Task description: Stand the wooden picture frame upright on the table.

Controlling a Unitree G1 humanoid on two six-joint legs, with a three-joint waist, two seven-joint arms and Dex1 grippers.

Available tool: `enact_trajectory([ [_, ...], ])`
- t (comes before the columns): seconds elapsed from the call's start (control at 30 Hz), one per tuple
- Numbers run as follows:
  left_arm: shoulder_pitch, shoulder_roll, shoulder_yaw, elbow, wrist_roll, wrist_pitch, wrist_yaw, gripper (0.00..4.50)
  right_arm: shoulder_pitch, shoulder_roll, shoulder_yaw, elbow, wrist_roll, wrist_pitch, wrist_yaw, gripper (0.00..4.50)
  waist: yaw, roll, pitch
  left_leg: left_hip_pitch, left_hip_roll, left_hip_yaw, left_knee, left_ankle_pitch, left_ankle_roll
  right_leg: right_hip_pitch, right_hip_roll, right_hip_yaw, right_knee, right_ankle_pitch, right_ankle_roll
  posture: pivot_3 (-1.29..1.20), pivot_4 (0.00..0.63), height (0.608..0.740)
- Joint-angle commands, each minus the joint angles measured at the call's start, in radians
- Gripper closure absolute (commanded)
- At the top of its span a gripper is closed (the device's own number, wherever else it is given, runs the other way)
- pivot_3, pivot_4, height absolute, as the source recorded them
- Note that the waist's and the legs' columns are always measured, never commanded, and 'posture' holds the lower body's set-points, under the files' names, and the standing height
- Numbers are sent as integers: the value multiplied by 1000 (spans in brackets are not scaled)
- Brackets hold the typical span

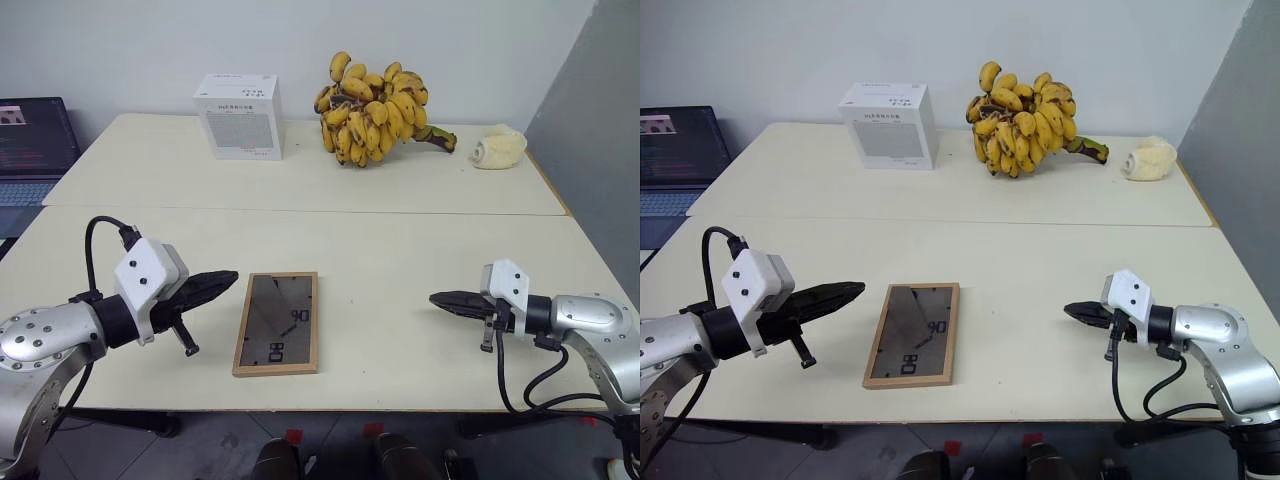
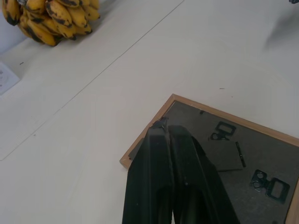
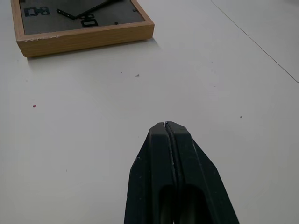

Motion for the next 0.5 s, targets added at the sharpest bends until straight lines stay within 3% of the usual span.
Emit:
enact_trajectory([
  [0.03, 37, 9, 35, -15, 30, 20, 22, 4491, -21, 13, 15, 28, -58, -63, -29, 4500, 0, 0, 0, 0, 0, 0, 0, 0, 0, 0, 0, 0, 0, 0, 0, 0, 150, 740],
  [0.33, 232, 6, 36, 7, 133, 12, 5, 4491, -101, 114, 109, 157, -210, -187, -131, 4500, -6, 0, 0, 0, 0, 0, 0, 0, 0, -1, 0, 0, 1, 1, -1, 0, 150, 740],
  [0.5, 242, -9, -8, 84, 191, -14, 27, 4491, -165, 195, 177, 232, -268, -219, -165, 4500, -6, 0, 0, 1, 0, 0, 0, 0, 0, -1, 0, 0, 1, 1, -1, 0, 150, 740],
])
